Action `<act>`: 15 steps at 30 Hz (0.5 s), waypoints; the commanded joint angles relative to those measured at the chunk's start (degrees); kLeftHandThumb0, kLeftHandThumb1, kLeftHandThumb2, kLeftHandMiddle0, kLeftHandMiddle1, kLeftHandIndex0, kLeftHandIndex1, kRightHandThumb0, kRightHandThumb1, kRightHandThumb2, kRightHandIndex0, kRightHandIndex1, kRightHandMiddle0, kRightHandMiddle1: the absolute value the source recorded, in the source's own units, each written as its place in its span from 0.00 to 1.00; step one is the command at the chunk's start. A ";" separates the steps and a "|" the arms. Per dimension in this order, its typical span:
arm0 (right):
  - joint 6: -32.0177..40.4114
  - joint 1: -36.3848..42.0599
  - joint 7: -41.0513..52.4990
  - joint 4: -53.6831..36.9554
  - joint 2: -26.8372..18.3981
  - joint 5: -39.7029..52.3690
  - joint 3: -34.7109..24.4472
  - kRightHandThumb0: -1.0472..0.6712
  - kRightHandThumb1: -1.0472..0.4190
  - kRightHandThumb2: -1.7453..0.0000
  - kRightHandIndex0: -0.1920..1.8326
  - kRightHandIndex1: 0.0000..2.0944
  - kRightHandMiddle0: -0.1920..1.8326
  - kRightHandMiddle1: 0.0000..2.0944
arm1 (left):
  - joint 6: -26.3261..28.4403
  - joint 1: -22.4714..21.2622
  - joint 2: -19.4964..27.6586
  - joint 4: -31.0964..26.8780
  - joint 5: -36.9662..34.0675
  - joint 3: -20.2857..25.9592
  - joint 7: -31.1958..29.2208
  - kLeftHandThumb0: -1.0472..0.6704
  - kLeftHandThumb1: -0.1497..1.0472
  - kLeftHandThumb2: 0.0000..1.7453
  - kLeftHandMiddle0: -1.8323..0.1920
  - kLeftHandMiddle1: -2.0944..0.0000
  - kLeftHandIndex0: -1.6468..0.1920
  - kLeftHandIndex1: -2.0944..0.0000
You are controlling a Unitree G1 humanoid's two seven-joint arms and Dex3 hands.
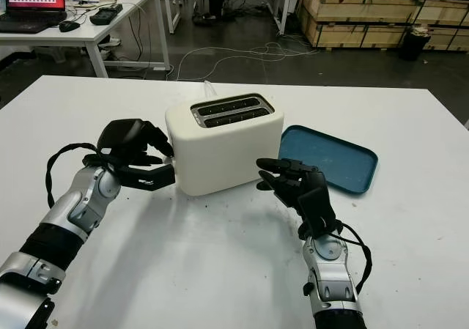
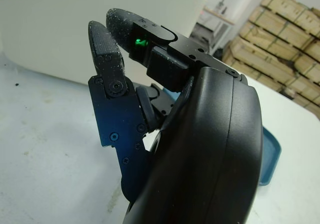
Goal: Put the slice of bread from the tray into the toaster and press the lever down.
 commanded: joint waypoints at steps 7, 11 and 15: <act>-0.34 -0.02 -0.67 -0.55 -0.09 -0.85 0.39 0.33 0.13 1.00 0.61 0.36 0.70 0.00 | -2.22 5.55 -10.13 8.95 1.21 -13.27 -9.23 0.52 0.77 0.00 0.50 0.50 0.21 0.99; -0.20 0.06 -0.58 -0.56 0.19 -0.23 0.25 0.33 0.14 1.00 0.61 0.36 0.71 0.00 | -2.98 5.10 -8.11 6.93 1.58 -12.67 -8.07 0.52 0.77 0.00 0.50 0.40 0.21 0.99; -0.01 0.14 -0.82 -0.80 0.05 -0.79 0.52 0.33 0.14 1.00 0.60 0.36 0.71 0.00 | -5.57 5.14 -5.77 4.30 0.58 -11.03 -5.78 0.53 0.76 0.00 0.51 0.35 0.19 0.99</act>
